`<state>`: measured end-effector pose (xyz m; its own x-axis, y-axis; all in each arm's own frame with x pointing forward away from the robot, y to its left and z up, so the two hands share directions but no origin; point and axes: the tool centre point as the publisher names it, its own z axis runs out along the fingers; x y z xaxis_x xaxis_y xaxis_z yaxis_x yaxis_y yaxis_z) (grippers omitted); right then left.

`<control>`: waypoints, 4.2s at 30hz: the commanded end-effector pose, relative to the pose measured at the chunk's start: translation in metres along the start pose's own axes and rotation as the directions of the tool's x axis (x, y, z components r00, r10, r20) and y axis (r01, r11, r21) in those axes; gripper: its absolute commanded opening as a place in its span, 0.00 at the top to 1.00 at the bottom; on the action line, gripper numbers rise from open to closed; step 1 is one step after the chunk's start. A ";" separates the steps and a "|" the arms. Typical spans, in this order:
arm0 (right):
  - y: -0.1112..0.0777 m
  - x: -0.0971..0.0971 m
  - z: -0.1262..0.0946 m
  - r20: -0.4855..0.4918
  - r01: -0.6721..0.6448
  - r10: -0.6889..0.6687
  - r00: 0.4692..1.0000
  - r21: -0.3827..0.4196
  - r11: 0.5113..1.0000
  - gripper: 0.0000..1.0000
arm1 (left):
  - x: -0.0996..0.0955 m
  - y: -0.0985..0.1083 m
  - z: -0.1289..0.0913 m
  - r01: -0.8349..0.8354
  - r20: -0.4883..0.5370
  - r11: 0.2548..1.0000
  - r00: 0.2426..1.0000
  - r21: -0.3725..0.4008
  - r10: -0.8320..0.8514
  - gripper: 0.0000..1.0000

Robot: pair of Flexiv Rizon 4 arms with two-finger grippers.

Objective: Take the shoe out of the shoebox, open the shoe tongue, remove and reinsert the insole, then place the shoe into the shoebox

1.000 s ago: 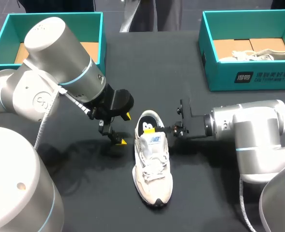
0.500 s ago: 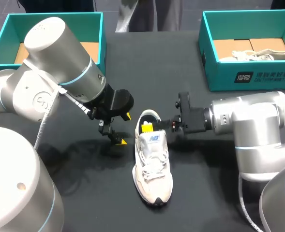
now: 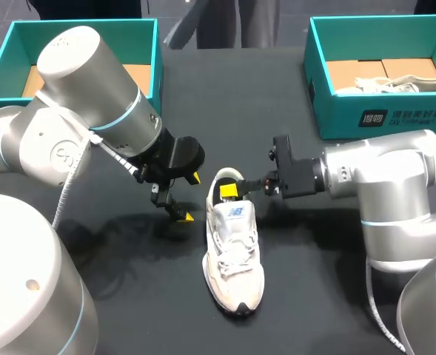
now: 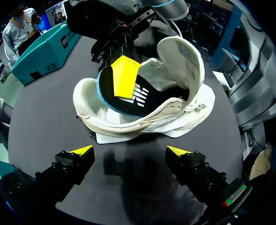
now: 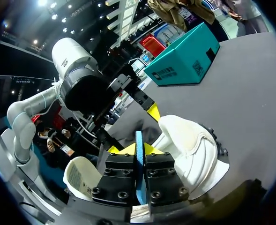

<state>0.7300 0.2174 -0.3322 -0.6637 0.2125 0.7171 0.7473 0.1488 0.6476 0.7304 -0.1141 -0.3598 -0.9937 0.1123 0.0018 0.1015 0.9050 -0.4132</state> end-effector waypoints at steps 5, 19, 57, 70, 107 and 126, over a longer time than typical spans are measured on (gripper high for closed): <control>-0.017 -0.001 0.005 -0.006 -0.029 0.029 1.000 0.002 1.000 1.00 | 0.000 0.000 0.000 0.000 -0.001 1.000 1.000 -0.001 0.000 0.00; -0.006 0.007 0.004 0.010 0.006 -0.006 1.000 0.005 1.000 0.19 | 0.001 0.001 -0.004 -0.005 0.011 1.000 1.000 0.001 0.005 0.00; 0.016 0.015 -0.044 0.199 0.042 -0.057 0.978 0.080 0.996 0.17 | -0.003 0.029 -0.046 0.001 0.080 1.000 0.997 -0.023 0.001 0.00; 0.024 0.003 -0.082 0.306 -0.021 -0.024 0.952 0.141 0.990 0.21 | -0.011 0.049 -0.074 -0.021 0.107 0.997 0.994 -0.080 0.030 0.00; 0.061 0.044 -0.103 0.800 -0.298 -0.043 0.598 0.272 0.915 1.00 | -0.032 0.114 -0.162 -0.193 -0.001 0.978 0.981 -0.076 0.194 0.00; 0.064 0.067 -0.047 0.929 -0.409 -0.008 0.371 0.171 0.896 1.00 | -0.037 0.132 -0.177 -0.240 -0.021 0.965 0.971 -0.103 0.240 0.00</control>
<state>0.7307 0.1880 -0.2300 -0.2777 0.9221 0.2695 0.9458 0.2132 0.2451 0.7908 0.0734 -0.2529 -0.9394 0.3341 -0.0771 0.3412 0.8881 -0.3079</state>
